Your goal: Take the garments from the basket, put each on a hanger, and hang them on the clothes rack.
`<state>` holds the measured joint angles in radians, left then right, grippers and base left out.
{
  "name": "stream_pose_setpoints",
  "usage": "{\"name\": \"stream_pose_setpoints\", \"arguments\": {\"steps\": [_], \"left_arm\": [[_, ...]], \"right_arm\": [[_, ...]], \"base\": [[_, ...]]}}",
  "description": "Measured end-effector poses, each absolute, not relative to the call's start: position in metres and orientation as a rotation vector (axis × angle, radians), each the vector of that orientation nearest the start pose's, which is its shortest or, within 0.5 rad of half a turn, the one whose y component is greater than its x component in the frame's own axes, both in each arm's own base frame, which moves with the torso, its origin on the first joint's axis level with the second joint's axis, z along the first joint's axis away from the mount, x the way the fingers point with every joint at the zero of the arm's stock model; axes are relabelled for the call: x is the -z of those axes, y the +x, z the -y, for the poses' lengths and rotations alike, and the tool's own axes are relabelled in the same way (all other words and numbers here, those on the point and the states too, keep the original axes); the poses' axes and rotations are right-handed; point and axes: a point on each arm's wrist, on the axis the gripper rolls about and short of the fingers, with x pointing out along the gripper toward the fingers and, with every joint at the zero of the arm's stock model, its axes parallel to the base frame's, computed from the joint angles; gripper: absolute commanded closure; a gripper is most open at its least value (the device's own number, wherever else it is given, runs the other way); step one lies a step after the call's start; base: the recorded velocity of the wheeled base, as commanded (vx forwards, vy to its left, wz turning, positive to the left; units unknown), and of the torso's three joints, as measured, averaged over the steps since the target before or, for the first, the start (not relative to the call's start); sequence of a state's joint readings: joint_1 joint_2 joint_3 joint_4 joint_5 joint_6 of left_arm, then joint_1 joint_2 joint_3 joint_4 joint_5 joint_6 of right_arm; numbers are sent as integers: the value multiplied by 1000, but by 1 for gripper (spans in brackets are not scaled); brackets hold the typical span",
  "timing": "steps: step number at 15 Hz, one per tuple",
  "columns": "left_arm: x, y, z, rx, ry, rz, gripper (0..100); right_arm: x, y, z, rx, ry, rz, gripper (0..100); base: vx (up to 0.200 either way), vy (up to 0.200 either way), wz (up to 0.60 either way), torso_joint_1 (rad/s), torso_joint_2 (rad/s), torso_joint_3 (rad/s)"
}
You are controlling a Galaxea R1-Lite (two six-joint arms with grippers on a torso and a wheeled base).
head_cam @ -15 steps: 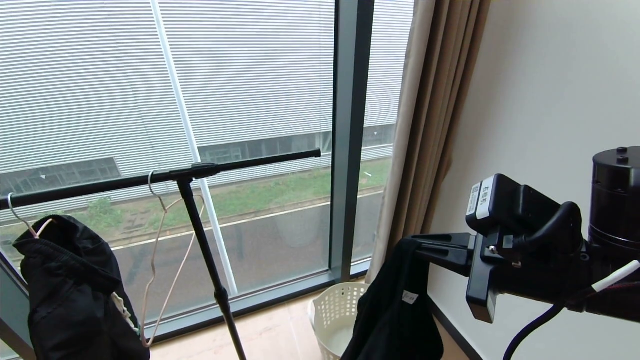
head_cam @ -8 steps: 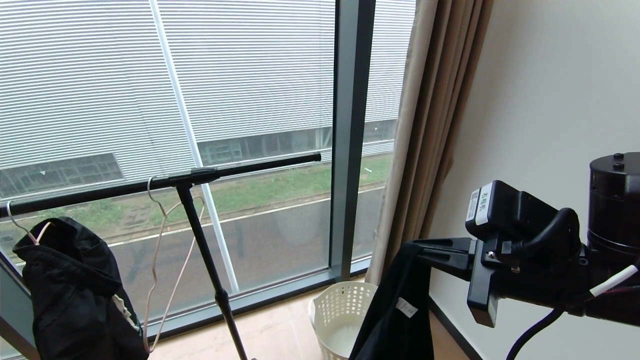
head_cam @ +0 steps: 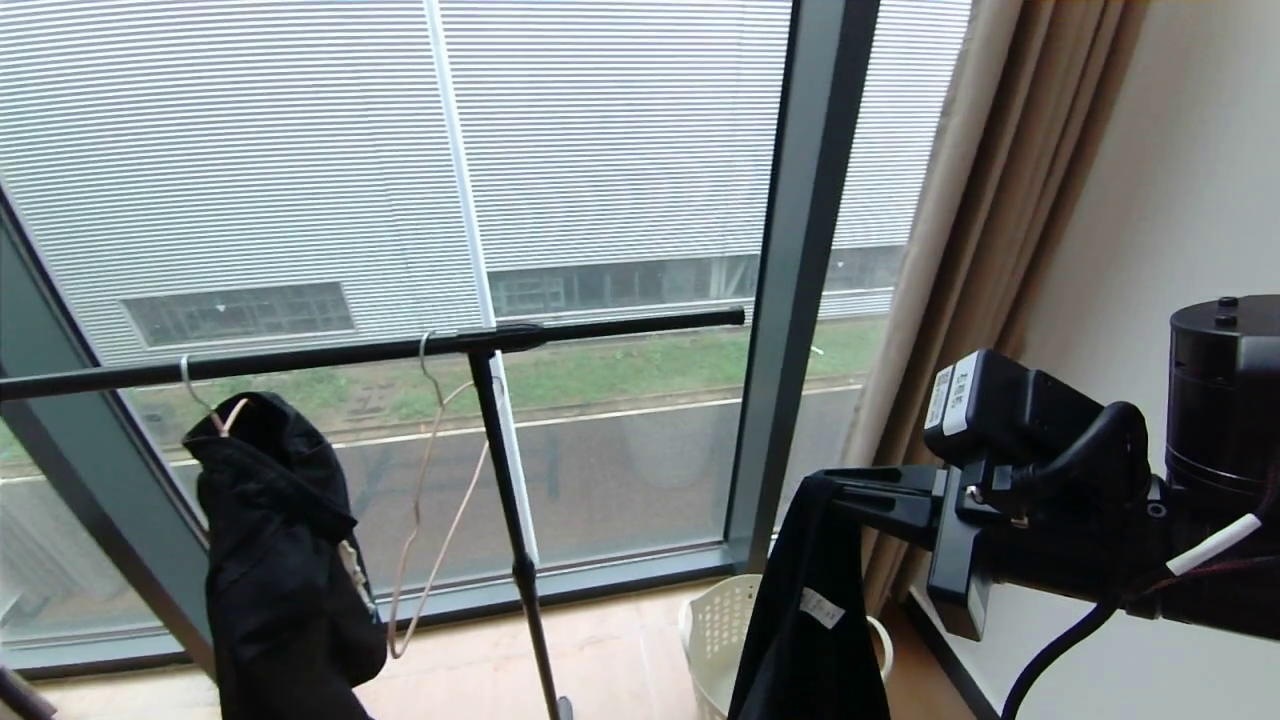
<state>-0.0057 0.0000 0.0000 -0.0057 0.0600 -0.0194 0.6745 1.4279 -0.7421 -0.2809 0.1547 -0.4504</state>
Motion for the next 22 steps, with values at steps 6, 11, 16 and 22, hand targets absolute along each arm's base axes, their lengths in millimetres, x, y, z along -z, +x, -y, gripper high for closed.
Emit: {"name": "stream_pose_setpoints", "arguments": {"steps": [6, 11, 16, 22], "left_arm": [[-76, -23, -1, -53, -19, 3, 0], [-76, -23, -1, -53, -19, 4, 0], [-76, -23, -1, -52, -19, 5, 0], [-76, -23, -1, -52, -19, 5, 0]], "right_arm": [[-204, 180, -149, -899, -525, -213, 100], [-205, 180, -148, -897, -524, -212, 100], [-205, 182, -146, -884, -521, -209, 100], [-204, 184, -147, -876, -511, -166, 100]], "base": [[-200, 33, 0, 1, 2, -2], [-120, 200, 0, 0, 0, 3], [0, 200, 0, 2, 2, 4], [-67, 133, 0, 5, 2, 2]]}}
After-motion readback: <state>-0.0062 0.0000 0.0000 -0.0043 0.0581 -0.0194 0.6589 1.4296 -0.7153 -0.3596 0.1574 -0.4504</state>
